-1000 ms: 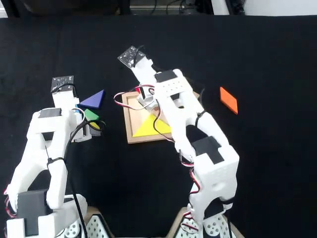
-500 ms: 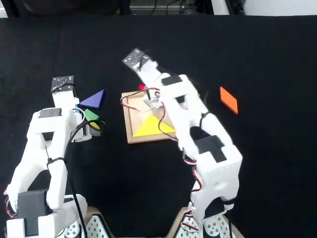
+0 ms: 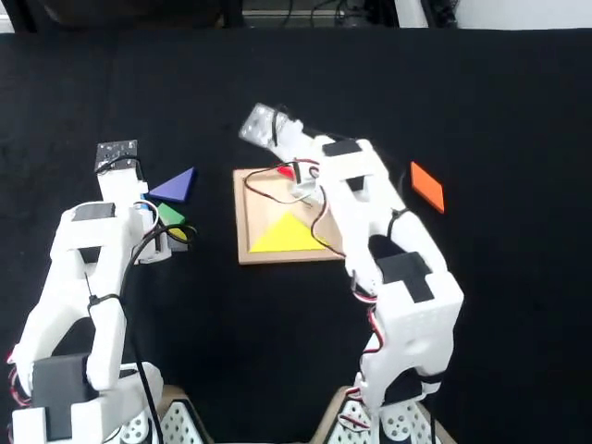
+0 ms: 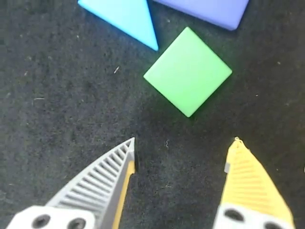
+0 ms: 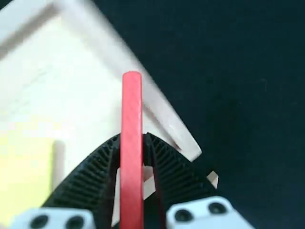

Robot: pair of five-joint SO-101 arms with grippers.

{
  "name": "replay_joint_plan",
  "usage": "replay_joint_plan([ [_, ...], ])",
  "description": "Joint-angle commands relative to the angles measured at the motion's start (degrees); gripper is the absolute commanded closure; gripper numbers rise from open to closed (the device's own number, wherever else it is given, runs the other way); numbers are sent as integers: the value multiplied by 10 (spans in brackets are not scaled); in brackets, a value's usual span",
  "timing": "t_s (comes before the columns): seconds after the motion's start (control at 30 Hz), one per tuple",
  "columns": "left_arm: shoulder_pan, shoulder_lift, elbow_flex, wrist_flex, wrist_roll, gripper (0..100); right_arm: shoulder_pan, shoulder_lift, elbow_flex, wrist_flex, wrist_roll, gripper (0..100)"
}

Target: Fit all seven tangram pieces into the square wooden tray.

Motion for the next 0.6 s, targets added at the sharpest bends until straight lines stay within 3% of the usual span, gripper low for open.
replay_joint_plan([
  [0.0, -3, -18, -3, -6, -6, 694, 23, -50, -28, 55, 128, 987],
  [0.13, -3, -18, -3, -6, -6, 694, 26, -73, -63, 53, 81, 987],
  [0.4, -3, -18, -3, -6, -6, 694, 28, -166, -44, 28, -255, 987],
  [0.57, -3, -18, -3, -6, -6, 694, 37, -183, 46, -39, -375, 987],
])
